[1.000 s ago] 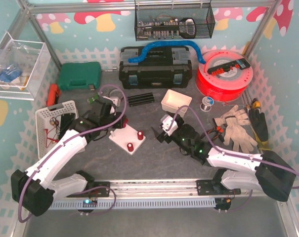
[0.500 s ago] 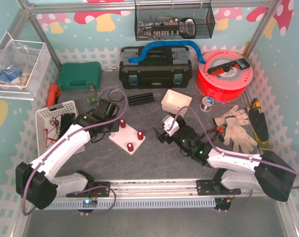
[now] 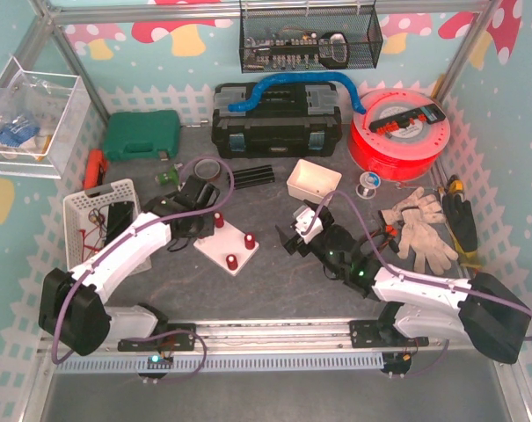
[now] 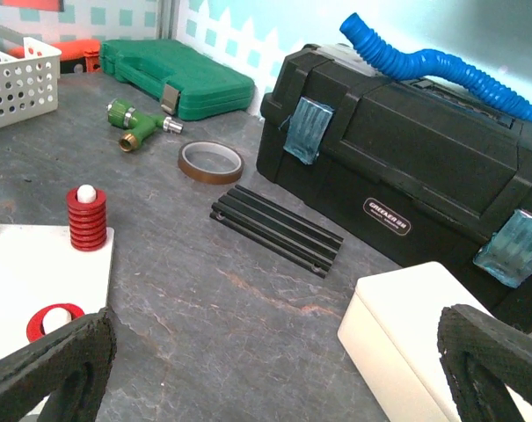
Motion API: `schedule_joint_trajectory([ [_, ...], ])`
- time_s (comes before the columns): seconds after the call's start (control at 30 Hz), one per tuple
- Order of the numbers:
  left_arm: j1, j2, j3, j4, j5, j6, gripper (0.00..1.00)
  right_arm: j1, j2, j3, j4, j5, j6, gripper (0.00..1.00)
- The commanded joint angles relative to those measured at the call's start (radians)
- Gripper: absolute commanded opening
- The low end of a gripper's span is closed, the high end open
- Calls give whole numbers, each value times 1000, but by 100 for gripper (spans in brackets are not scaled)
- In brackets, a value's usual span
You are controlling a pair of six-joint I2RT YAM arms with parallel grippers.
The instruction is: Install the large spring
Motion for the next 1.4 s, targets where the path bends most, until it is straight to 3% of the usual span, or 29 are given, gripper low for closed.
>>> schedule_joint_trajectory([
  [0.0, 8, -6, 22, 9, -31, -26, 2, -6, -15, -16, 28, 14, 4, 99],
  [0.73, 22, 36, 10, 8, -4, -54, 10, -9, -25, -28, 25, 21, -2, 99],
  [1.37, 24, 6, 35, -53, -2, -81, 9, -16, -20, -37, 33, -9, -10, 99],
])
